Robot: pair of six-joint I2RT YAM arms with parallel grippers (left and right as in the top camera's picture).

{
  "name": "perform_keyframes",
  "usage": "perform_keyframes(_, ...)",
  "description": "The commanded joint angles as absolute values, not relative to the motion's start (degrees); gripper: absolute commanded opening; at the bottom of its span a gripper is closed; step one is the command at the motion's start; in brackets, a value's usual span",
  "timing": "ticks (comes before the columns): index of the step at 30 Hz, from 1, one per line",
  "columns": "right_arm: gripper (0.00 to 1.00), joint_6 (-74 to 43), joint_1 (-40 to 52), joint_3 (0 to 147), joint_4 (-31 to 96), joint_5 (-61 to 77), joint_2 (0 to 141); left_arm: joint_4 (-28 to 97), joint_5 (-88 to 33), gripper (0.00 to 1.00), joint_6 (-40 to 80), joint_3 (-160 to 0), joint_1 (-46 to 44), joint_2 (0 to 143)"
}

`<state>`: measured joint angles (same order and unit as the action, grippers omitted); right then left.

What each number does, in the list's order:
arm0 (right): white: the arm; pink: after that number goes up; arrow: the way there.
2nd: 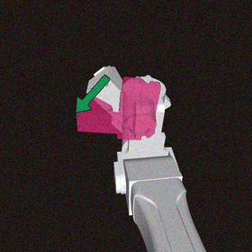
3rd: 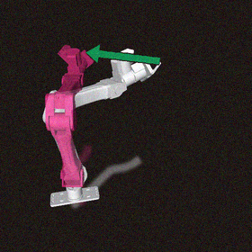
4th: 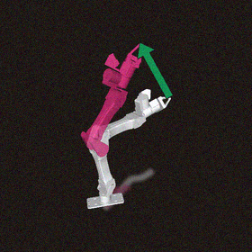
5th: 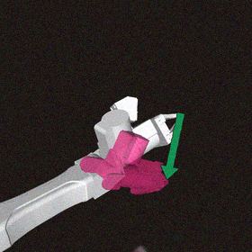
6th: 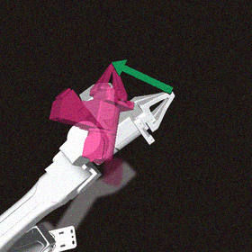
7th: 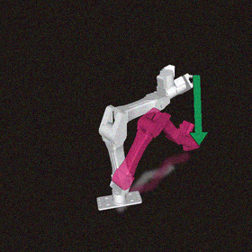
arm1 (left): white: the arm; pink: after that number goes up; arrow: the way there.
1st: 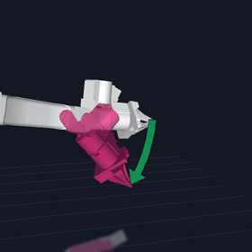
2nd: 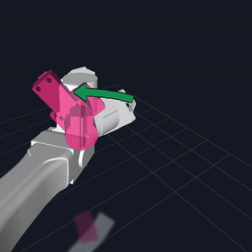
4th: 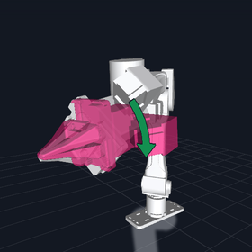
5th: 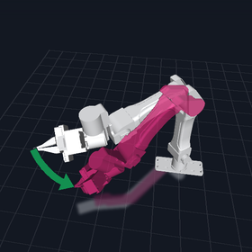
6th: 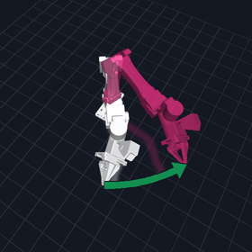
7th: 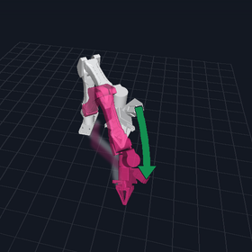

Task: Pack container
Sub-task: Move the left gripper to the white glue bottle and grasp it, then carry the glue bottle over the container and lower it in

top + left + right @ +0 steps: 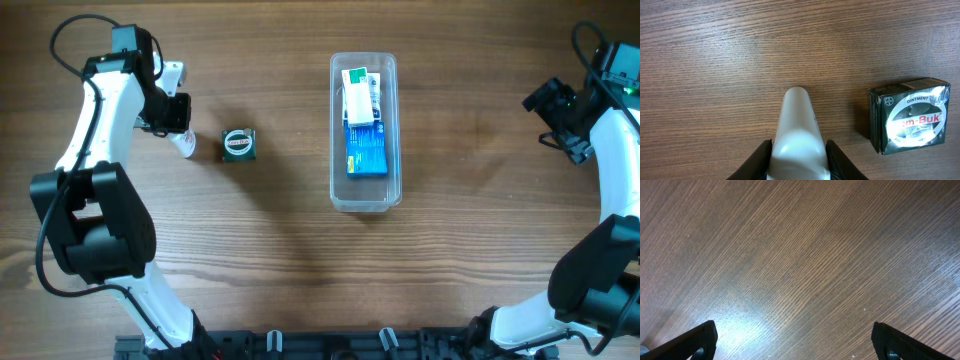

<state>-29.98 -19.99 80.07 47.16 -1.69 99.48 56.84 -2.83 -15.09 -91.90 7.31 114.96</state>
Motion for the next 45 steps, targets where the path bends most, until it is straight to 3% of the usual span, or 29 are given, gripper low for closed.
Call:
perform_keyframes(1,1.00,-30.15,-20.12,80.14,47.11,-1.58,99.98,57.52,-4.95,0.28,-12.86,-93.86,7.55,112.99)
perform_keyframes(12,1.00,-30.17,-20.12,80.14,47.11,-1.58,99.98,58.92,-6.59,0.30,-9.78,-94.59,-0.64,100.42)
perform_keyframes(26,1.00,-30.15,-20.12,80.14,47.11,-1.58,99.98,51.29,-6.52,0.31,-1.28,-94.56,-29.76,91.94)
perform_keyframes(31,1.00,-30.15,-20.12,80.14,47.11,-1.58,99.98,47.83,-6.35,0.31,8.69,-94.56,-36.58,91.94)
perform_keyframes(35,1.00,-30.15,-20.12,80.14,47.11,-1.58,99.98,46.30,-2.33,0.34,14.98,-94.56,-38.92,93.36)
perform_keyframes(45,1.00,-30.15,-20.12,80.14,47.11,-1.58,99.98,43.07,1.67,0.29,22.24,-94.56,-39.27,104.49)
